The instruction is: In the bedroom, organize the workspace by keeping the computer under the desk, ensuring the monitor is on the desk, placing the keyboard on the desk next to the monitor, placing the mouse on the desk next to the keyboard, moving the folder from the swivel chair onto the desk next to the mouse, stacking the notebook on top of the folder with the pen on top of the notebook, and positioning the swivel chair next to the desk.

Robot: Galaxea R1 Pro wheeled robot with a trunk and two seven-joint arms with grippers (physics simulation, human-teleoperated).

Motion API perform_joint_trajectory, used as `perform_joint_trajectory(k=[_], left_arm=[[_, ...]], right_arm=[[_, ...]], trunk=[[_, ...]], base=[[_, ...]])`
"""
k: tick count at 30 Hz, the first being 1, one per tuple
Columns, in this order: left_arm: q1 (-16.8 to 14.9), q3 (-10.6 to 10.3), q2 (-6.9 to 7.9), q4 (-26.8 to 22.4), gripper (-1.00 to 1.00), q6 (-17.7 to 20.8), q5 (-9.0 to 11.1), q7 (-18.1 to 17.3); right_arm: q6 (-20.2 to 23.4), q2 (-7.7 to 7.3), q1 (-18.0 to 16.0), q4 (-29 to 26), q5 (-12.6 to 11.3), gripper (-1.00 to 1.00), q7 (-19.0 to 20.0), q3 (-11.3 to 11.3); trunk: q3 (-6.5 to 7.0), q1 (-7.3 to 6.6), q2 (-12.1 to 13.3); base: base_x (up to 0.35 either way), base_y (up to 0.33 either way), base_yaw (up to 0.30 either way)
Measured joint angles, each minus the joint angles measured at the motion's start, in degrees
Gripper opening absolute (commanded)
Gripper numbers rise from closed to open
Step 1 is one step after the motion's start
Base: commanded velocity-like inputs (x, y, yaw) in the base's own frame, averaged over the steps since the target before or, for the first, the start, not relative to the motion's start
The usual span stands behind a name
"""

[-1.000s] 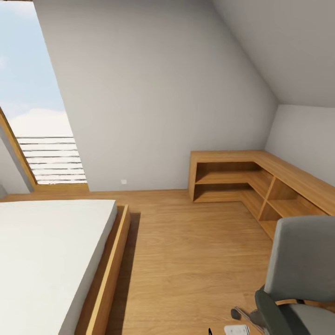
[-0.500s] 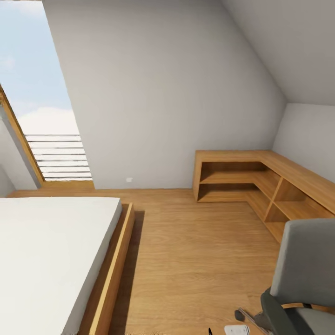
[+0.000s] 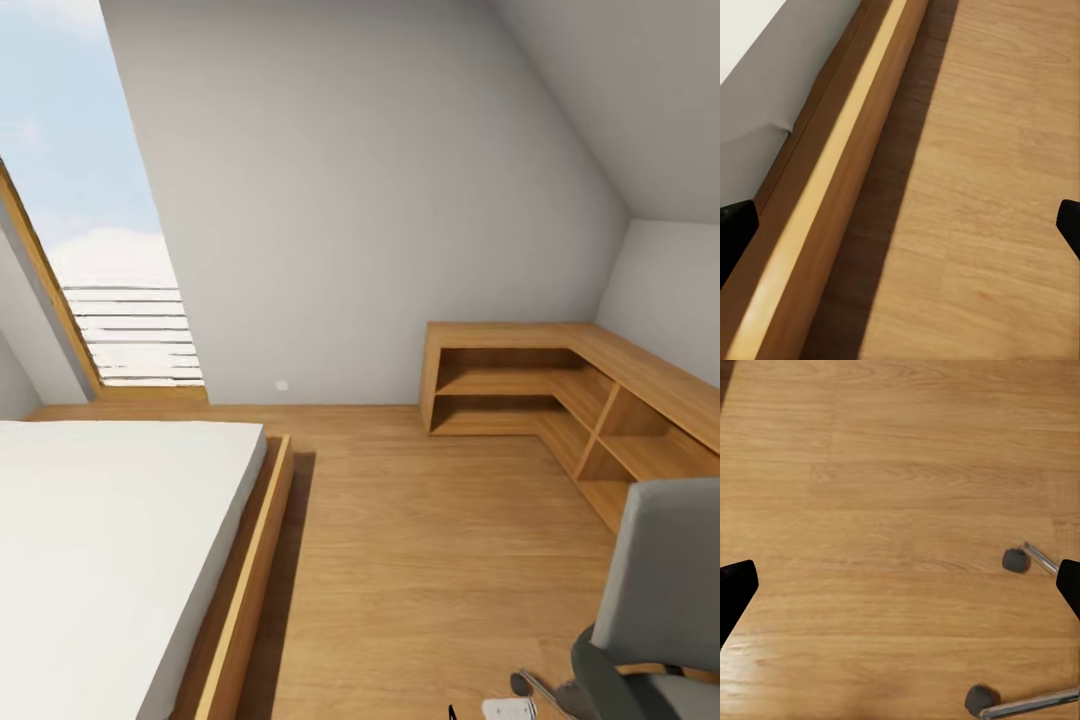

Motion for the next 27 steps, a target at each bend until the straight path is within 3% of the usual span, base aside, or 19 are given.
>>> perform_joint_trajectory(k=[27], left_arm=[[0.0,0.0,-0.01,0.0,1.00,0.0,0.0,0.1]], right_arm=[[0.0,0.04,0.0,0.0,0.0,1.00,0.0,0.0]], trunk=[[-0.01,-0.01,0.0]], base=[[0.287,0.000,0.001]])
